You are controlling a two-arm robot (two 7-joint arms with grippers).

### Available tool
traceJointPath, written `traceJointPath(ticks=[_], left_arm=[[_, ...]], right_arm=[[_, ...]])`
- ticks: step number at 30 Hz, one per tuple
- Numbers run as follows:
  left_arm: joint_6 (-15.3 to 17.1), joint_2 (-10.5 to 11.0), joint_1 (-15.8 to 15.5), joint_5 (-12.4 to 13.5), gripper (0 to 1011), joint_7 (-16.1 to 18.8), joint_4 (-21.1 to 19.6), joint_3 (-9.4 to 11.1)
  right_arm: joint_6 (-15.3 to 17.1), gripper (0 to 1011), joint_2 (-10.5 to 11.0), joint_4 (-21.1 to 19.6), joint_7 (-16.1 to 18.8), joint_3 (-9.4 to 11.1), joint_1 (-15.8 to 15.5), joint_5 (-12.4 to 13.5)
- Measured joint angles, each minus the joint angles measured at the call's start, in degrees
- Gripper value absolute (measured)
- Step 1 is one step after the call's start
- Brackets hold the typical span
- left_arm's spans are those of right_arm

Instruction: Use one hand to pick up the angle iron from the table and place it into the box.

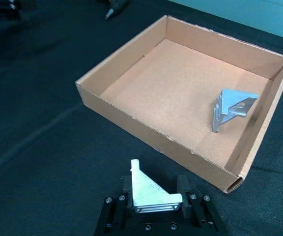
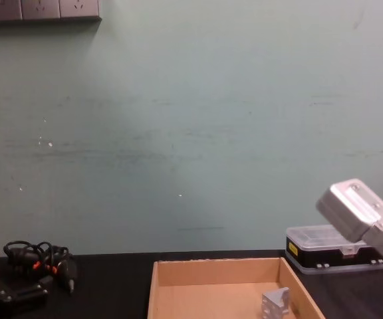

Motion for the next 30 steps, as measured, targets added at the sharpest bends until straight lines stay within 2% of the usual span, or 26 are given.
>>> traceJointPath(ticks=[4,11,14,17,23,30], left_arm=[[0.00,0.00,0.00,0.00,1005,0.00,0.00,0.00],[0.00,0.00,0.00,0.00,1004,0.00,0.00,0.00],[0.00,0.00,0.00,0.00,1005,0.00,0.00,0.00],[0.00,0.00,0.00,0.00,1005,0.00,0.00,0.00],[0.00,0.00,0.00,0.00,1004,0.00,0.00,0.00],[0.01,0.00,0.00,0.00,1005,0.00,0.00,0.00]], right_arm=[[0.33,540,0.29,-2.03,0.63,0.97,-1.08,0.65],[0.40,540,1.41,-7.90,1.50,2.82,-3.67,2.56],[0.35,540,1.39,-9.00,1.44,3.32,-3.79,3.06],[-0.16,541,0.81,-9.35,1.05,3.65,-2.60,3.59],[-1.25,540,-0.86,-6.69,0.47,2.70,1.44,3.51],[-3.73,540,-4.19,1.85,-0.38,0.53,8.10,2.04]])
